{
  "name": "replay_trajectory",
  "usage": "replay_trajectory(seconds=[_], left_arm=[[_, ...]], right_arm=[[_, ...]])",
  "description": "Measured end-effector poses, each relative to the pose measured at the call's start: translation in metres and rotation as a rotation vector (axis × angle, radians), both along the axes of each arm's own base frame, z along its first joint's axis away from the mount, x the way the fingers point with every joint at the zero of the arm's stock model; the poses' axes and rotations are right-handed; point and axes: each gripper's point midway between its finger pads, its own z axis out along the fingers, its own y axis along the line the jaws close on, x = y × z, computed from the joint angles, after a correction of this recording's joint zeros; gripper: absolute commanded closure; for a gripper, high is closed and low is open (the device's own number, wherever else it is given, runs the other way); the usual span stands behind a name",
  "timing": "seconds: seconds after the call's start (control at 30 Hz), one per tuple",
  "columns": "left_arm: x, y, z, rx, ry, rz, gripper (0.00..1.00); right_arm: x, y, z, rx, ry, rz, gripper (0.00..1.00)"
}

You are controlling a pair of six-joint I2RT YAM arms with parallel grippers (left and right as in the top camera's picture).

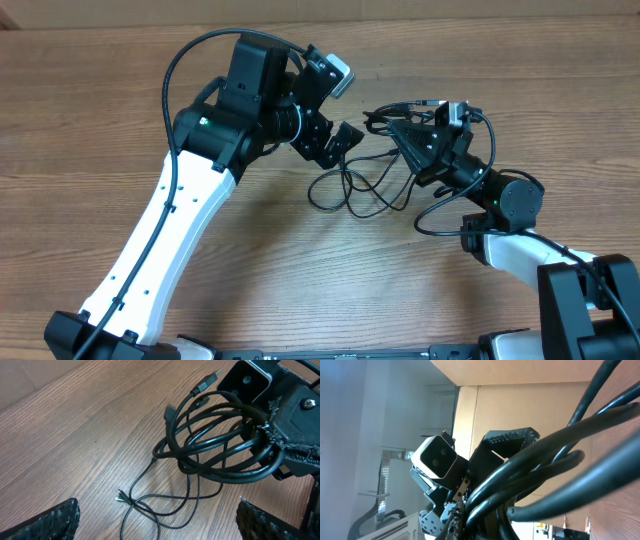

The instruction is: Untangle cables

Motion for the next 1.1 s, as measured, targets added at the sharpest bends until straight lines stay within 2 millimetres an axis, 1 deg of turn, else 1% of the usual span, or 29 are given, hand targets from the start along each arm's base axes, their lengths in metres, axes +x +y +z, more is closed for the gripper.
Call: replay_trajectory(seconds=[0.13, 0.17, 0.23, 0.4, 0.53, 0.77, 0.8, 0.93, 1.0, 1.1], left_arm=[[0.0, 0.0, 0.0, 0.001, -0.006, -0.003, 0.02], [0.001, 0.0, 0.0, 0.001, -0.009, -0.003, 0.0], [0.003, -0.001, 0.0, -0.001, -0.015, -0.004, 0.0], [0.011, -0.005, -0.011, 0.006, -0.001, -0.005, 0.0], [0.015, -0.006, -0.021, 0.015, 0.018, -0.006, 0.0], [0.013, -0.008, -0.022, 0.03, -0.017, -0.068, 0.0], [0.012, -0.008, -0.022, 0.035, -0.019, -0.076, 0.01], [0.006, -0.007, -0.027, 0.062, -0.028, -0.126, 0.11], [0.002, -0.007, -0.029, 0.073, -0.031, -0.152, 0.15], [0.001, -0.005, -0.03, 0.084, -0.042, -0.174, 0.16]], right_arm=[[0.0, 0.0, 0.0, 0.001, 0.001, 0.001, 0.96], [-0.001, 0.0, 0.0, -0.001, 0.001, 0.004, 0.96], [-0.001, 0.001, 0.0, -0.003, 0.0, 0.009, 0.96], [-0.002, 0.002, -0.001, -0.014, -0.01, 0.013, 0.96], [-0.004, 0.003, -0.002, -0.052, -0.066, 0.005, 0.96], [-0.011, 0.008, -0.005, -0.159, -0.234, -0.009, 0.96], [-0.013, 0.009, -0.006, -0.177, -0.263, -0.01, 0.96], [-0.021, 0.013, -0.01, -0.252, -0.384, 0.005, 0.96], [-0.026, 0.016, -0.013, -0.287, -0.443, 0.02, 0.96], [-0.032, 0.018, -0.016, -0.319, -0.498, 0.042, 0.96]])
